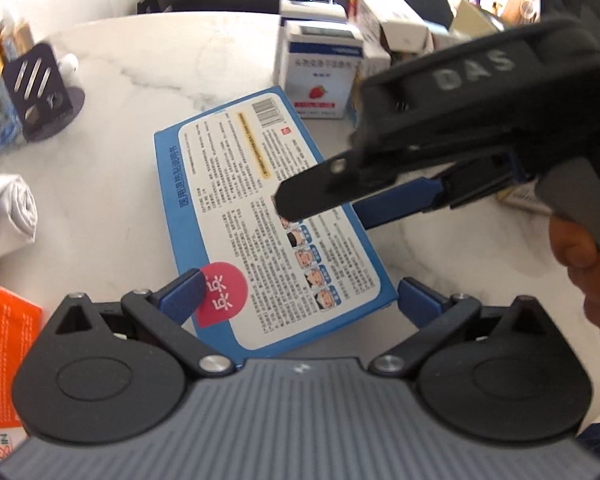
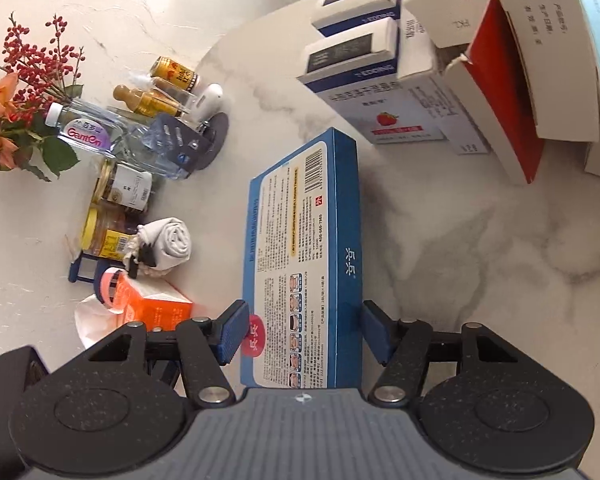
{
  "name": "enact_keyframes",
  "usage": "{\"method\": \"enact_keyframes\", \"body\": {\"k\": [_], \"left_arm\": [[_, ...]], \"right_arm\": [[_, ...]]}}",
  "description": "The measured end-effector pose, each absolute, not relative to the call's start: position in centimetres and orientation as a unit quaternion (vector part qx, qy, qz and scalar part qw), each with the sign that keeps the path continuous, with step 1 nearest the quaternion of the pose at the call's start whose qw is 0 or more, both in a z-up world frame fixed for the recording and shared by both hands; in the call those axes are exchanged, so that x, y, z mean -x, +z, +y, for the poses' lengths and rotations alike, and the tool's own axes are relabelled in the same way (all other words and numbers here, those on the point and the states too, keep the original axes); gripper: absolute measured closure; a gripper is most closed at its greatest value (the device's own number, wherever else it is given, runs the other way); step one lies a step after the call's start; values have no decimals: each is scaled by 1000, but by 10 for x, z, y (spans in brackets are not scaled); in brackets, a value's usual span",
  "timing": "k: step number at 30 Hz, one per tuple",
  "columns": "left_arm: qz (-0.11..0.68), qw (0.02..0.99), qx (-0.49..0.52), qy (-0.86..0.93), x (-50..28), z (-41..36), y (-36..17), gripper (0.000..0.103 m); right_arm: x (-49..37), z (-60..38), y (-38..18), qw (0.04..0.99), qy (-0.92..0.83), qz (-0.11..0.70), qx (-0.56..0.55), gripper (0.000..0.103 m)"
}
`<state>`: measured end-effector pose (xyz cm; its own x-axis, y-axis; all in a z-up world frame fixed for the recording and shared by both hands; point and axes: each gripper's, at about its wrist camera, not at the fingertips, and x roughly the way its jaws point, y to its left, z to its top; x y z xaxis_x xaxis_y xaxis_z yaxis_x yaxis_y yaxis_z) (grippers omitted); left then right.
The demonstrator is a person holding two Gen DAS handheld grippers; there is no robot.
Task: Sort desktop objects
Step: 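Grasp the flat box with the right tool while the left tool opens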
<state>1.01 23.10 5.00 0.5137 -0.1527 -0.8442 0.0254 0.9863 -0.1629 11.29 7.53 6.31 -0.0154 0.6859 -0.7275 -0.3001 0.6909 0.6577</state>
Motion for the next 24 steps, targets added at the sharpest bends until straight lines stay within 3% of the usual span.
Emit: {"method": "enact_keyframes", "body": {"k": [3,10,24], "left_arm": [[488,869,50,-60,-5,234,49,0],[475,876,64,-61,6,246,46,0],[463,871,165,16,17,287,47,1]], "right_arm": [[-112,77,71,678,367,611,-180,38],[-106,98,92,679,387,600,-168,26],[-93,135,108,630,426,618,-199,26]]}}
